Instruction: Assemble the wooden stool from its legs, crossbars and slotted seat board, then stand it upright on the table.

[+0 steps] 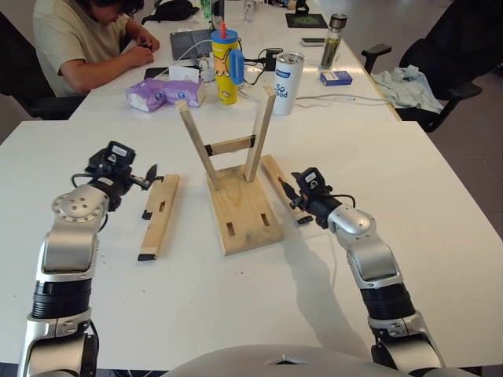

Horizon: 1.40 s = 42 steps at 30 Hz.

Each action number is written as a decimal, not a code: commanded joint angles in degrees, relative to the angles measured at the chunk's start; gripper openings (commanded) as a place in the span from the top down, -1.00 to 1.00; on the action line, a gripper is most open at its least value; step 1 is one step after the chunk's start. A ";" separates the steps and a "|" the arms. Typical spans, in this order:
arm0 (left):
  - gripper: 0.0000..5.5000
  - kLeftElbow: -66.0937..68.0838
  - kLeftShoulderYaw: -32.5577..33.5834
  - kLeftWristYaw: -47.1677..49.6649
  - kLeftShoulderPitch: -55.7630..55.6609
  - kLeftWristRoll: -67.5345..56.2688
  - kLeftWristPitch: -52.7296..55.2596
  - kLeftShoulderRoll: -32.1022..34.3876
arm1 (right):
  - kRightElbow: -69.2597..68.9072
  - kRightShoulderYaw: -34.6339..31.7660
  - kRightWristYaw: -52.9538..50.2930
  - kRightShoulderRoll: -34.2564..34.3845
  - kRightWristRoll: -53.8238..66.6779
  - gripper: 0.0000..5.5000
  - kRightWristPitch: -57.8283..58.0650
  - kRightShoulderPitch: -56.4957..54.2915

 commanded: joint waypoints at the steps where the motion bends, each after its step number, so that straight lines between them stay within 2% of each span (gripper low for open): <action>1: -0.68 10.92 0.20 -3.24 -0.71 -0.10 -2.07 3.88 | 0.42 -2.27 -1.22 1.73 3.03 0.37 2.25 -0.15; 5: -0.68 21.82 -1.85 -6.40 -2.22 -0.70 -6.21 3.91 | 1.74 -2.19 -1.20 2.31 4.13 0.37 2.55 -1.19; 9: -0.68 26.15 -3.18 -9.08 -2.35 -1.37 -7.84 3.69 | 2.50 -1.77 -0.84 2.43 5.01 0.37 2.69 -1.62; 21: -0.68 26.13 -6.15 -12.22 -0.41 -2.30 -6.21 2.76 | 1.60 0.93 -0.58 1.83 4.97 0.37 3.18 -0.62; 33: -0.68 21.88 -4.35 -11.66 0.00 -8.10 -0.05 -0.82 | 2.40 1.66 -0.56 1.78 5.69 0.37 3.32 -0.11; 40: -0.68 23.91 -3.48 -7.43 0.95 -8.76 3.44 -3.73 | 2.45 2.13 -0.97 1.96 5.46 0.37 3.32 -0.87; 42: -0.58 24.22 -2.01 -6.17 1.16 -10.66 5.65 -5.84 | 2.69 2.02 -1.27 1.99 5.30 0.37 3.17 -1.13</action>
